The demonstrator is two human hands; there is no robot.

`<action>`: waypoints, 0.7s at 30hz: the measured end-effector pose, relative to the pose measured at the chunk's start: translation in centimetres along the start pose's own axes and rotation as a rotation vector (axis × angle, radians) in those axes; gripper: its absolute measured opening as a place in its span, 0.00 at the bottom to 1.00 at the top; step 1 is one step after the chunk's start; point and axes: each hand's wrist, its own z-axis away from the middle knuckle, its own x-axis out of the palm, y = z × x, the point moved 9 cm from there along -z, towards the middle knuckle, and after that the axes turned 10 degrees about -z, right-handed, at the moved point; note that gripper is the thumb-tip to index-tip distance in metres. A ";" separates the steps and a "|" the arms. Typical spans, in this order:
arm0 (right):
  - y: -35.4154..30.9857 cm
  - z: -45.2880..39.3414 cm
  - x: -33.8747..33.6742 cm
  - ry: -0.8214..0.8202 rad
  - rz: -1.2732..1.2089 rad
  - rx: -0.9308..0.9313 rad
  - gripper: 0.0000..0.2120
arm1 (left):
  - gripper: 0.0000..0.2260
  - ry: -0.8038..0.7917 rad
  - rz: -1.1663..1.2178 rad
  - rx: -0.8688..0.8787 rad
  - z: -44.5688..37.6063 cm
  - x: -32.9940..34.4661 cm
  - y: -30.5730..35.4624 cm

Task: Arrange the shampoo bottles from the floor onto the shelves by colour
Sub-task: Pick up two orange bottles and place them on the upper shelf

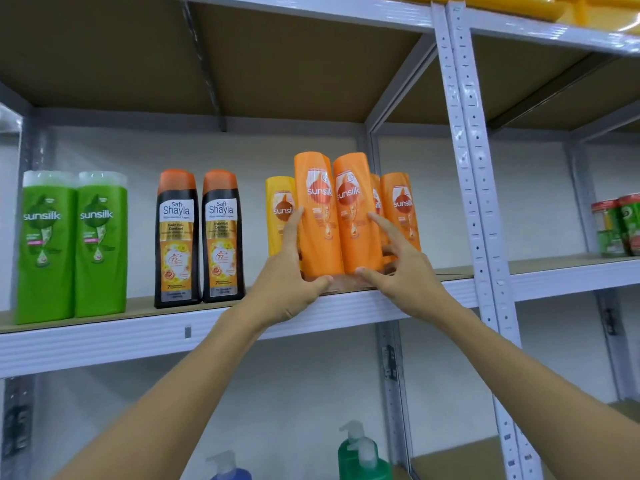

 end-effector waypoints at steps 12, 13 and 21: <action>4.6 0.5 -7.6 0.131 0.150 0.070 0.39 | 0.49 0.022 -0.043 0.004 -3.4 6.3 5.3; 4.8 0.6 -8.1 0.135 0.159 0.077 0.40 | 0.49 0.018 -0.039 0.006 -3.6 6.7 5.6; 5.5 0.7 -8.9 0.134 0.201 0.062 0.41 | 0.49 0.016 -0.075 0.035 -4.3 8.4 6.8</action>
